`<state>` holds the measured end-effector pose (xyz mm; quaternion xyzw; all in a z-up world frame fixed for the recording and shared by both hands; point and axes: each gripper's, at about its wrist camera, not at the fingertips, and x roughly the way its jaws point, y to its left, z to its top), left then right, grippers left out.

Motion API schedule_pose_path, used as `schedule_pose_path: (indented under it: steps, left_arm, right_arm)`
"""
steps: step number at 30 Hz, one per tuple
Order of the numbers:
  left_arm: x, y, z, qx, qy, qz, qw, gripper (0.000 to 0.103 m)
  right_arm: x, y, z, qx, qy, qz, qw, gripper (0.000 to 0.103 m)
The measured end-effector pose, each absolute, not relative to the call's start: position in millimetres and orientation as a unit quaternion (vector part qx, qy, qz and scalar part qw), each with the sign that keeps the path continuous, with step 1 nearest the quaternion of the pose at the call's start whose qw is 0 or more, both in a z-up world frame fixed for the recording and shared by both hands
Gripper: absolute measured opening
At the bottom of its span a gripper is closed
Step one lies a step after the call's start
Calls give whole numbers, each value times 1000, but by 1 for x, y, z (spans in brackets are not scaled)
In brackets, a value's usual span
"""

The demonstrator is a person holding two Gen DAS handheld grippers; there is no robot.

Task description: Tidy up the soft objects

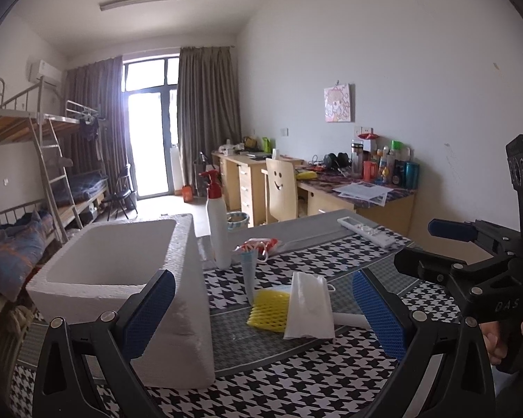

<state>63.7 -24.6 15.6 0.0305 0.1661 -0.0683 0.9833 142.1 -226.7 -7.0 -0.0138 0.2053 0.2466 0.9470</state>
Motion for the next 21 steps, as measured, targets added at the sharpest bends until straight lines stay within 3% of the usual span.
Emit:
schedule_pose_path:
  steps: [21]
  left_arm:
    - [89,-46,-13,26,213,-77,974,102]
  right_arm:
    - [164,-246,-30,-12,239,232,943,102]
